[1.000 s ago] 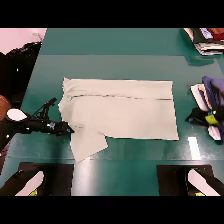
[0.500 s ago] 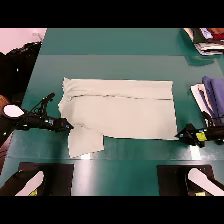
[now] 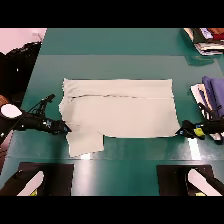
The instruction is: Fold the shirts.
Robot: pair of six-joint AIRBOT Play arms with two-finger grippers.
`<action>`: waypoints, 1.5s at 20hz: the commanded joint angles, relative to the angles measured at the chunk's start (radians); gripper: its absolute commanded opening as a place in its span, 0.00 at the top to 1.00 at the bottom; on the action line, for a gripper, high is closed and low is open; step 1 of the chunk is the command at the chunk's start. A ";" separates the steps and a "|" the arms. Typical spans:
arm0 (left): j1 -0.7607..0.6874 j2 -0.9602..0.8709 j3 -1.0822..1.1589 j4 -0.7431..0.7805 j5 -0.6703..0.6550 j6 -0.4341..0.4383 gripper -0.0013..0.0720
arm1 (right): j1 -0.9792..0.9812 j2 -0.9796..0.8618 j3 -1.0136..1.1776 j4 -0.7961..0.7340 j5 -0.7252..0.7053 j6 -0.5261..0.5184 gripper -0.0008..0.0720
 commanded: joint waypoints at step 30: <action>0.000 -0.711 0.771 -0.056 0.120 -0.005 0.58 | 0.170 -0.760 1.110 0.126 0.067 0.079 0.31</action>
